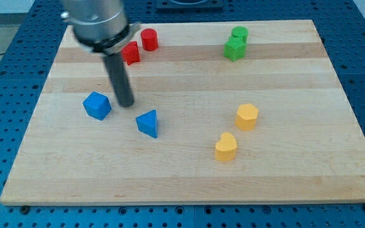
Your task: Push the green star down vertically towards green circle
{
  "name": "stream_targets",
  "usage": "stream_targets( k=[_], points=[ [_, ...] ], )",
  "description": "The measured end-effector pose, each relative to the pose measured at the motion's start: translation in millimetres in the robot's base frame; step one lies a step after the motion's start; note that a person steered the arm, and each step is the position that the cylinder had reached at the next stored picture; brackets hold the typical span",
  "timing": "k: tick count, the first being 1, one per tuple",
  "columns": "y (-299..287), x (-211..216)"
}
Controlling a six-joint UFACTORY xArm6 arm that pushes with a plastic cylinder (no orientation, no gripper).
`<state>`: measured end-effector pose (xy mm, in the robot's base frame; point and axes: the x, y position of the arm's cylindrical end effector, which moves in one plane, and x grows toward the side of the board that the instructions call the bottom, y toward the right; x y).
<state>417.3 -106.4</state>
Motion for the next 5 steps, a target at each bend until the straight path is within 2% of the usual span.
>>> stream_targets(
  k=[2, 3, 4, 5],
  points=[
    [76, -123],
    [102, -155],
    [177, -159],
    [224, -127]
  ],
)
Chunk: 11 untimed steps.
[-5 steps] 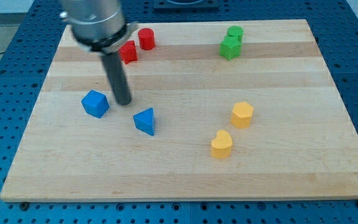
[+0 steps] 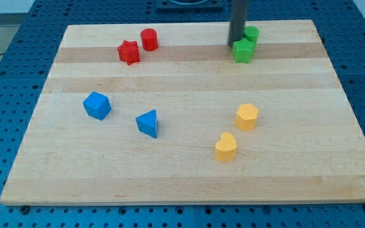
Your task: Push the green star down vertically towards green circle
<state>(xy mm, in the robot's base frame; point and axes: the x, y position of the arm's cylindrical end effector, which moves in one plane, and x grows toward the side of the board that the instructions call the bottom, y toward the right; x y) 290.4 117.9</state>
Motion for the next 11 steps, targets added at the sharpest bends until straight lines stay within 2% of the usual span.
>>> stream_targets(
  k=[1, 2, 3, 5, 6, 7, 8, 11],
  points=[
    [11, 52],
    [34, 63],
    [57, 28],
    [79, 121],
    [43, 119],
    [34, 115],
    [54, 115],
    [-69, 90]
  ],
)
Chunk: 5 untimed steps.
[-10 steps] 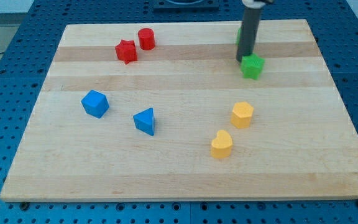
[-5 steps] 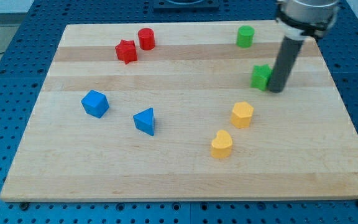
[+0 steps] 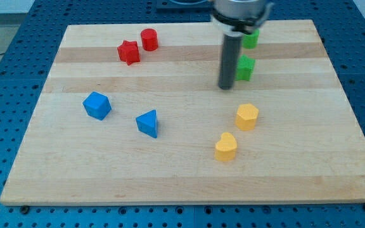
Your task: Push the green star down vertically towards green circle
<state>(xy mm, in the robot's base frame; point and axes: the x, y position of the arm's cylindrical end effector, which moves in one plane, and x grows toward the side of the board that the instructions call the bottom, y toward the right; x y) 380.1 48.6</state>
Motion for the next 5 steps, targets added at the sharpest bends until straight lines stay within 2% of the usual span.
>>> stream_targets(
  k=[1, 5],
  points=[
    [11, -47],
    [81, -52]
  ],
)
